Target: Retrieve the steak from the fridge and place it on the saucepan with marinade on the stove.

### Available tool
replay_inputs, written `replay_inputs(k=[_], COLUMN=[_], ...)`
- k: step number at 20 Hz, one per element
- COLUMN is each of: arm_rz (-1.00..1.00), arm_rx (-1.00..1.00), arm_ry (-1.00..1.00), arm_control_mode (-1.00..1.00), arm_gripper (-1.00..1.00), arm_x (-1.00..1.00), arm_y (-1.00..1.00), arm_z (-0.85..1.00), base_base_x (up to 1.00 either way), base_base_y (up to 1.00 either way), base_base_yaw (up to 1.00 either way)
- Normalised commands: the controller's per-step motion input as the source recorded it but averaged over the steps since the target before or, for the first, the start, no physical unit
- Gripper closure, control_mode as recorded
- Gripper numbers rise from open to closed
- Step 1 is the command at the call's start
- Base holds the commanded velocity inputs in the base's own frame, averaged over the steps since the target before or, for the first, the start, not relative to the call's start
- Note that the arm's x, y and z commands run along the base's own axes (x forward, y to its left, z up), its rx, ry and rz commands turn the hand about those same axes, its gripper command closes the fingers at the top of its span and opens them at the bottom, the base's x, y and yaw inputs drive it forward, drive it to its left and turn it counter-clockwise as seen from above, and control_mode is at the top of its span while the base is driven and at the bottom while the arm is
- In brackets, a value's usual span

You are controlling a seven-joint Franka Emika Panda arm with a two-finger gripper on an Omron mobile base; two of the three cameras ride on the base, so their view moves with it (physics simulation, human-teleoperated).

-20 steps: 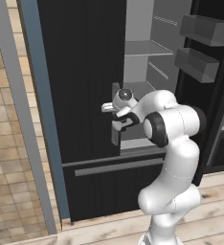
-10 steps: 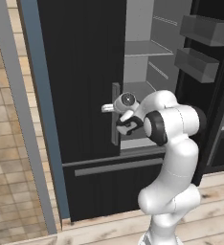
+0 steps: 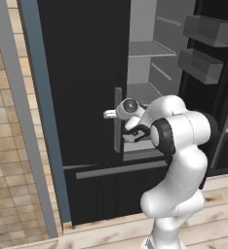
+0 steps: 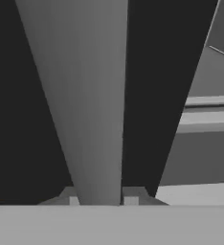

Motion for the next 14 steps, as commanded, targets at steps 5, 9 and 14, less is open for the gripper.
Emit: replay_inputs(k=[5, 9, 14], arm_rz=[-0.28, -0.35, -0.36], arm_rx=[0.00, -0.03, -0.03], arm_ry=[0.02, 0.11, 0.07], arm_control_mode=[-1.00, -1.00, -1.00], arm_gripper=[1.00, 1.00, 1.00], arm_x=[-0.98, -0.89, -0.71], arm_y=[0.75, 0.74, 0.63], arm_z=[0.00, 0.00, -0.04], base_base_x=[0.00, 0.00, 0.00], base_base_y=[0.00, 0.00, 0.00], base_base_yaw=[0.00, 0.00, 0.00])
